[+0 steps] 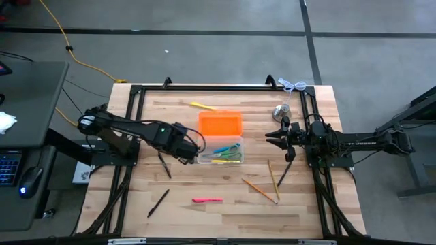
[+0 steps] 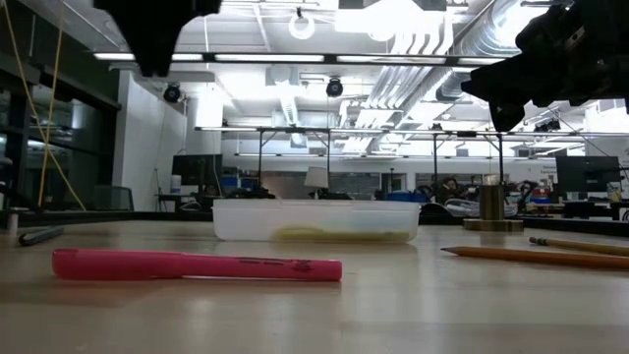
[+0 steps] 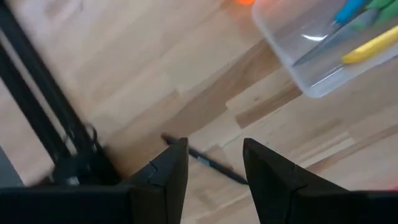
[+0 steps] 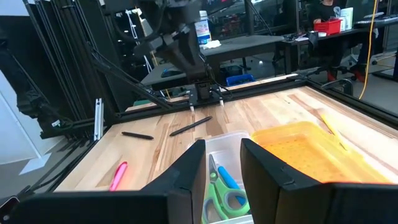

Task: Pick & place school supplies into a supply box
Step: Put the top left black pen into the orange supply box

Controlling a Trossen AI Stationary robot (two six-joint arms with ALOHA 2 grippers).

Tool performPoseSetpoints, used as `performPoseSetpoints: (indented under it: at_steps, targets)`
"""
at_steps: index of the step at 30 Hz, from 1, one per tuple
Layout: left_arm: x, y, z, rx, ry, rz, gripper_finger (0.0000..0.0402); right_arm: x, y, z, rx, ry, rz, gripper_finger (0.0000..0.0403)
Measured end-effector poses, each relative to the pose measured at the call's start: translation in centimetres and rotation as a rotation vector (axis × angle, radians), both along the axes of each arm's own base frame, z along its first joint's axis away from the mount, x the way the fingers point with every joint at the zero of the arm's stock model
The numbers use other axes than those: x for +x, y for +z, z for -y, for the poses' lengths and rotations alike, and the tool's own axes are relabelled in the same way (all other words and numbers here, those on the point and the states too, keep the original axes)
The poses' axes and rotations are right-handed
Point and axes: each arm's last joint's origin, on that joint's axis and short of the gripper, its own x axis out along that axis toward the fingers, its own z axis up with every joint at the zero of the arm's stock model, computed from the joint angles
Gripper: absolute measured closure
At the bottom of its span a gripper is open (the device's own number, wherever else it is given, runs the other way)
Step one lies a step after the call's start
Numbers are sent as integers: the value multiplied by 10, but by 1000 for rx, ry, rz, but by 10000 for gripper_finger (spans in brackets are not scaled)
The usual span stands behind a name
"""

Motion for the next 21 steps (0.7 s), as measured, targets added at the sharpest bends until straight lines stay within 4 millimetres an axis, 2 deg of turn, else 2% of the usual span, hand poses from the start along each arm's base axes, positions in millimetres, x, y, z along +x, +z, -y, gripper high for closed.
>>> performPoseSetpoints:
  at_steps: [13, 21]
  targets:
    - [-47, -28, 14, -84, 385, -18, 220, 0, 0, 0, 0, 0, 0, 324]
    - [-56, -46, 22, -84, 537, 7, 220, 0, 0, 0, 0, 0, 0, 324]
